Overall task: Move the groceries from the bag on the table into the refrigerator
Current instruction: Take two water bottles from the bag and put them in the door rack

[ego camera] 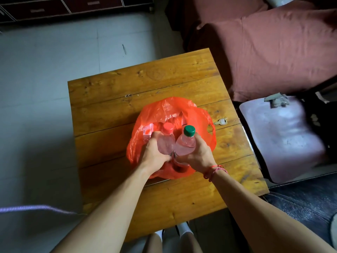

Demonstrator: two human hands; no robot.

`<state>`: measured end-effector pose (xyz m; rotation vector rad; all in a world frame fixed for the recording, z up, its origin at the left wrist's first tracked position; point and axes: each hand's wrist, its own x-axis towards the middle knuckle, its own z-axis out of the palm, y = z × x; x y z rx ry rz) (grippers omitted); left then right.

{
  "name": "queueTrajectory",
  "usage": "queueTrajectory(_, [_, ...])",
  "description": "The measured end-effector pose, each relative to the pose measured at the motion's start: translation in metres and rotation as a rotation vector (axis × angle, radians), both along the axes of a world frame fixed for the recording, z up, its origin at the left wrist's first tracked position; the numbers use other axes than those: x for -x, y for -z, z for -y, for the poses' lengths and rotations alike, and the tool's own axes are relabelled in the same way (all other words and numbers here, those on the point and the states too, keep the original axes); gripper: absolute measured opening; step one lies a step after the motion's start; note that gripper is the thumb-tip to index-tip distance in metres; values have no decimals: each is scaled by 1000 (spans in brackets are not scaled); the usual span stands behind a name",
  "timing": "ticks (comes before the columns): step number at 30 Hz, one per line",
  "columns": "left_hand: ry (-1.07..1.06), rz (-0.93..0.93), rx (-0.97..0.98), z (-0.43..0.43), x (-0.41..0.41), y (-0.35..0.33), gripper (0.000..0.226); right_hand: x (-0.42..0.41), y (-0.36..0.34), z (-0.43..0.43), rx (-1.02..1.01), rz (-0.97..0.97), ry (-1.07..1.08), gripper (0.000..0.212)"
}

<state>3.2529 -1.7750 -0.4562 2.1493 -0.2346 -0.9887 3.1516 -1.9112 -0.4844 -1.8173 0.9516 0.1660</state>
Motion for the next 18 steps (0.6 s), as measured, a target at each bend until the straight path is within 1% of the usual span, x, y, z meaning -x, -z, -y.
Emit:
queueTrajectory(4, [7,145,71,5,-7,-32,73,-1,-33,5,31,24,41,75])
queueTrajectory(8, [-59,193,191,8,-16,-74,74,-8,-80,15,43,141,28,62])
queueTrajectory(11, [-99,208,300,9,-22,-114,68,-13,-126,22,60,245,6,59])
queueTrajectory(18, [-176,349,500,0,-37,-225,66,-25,-248,33,98,462,-16,56])
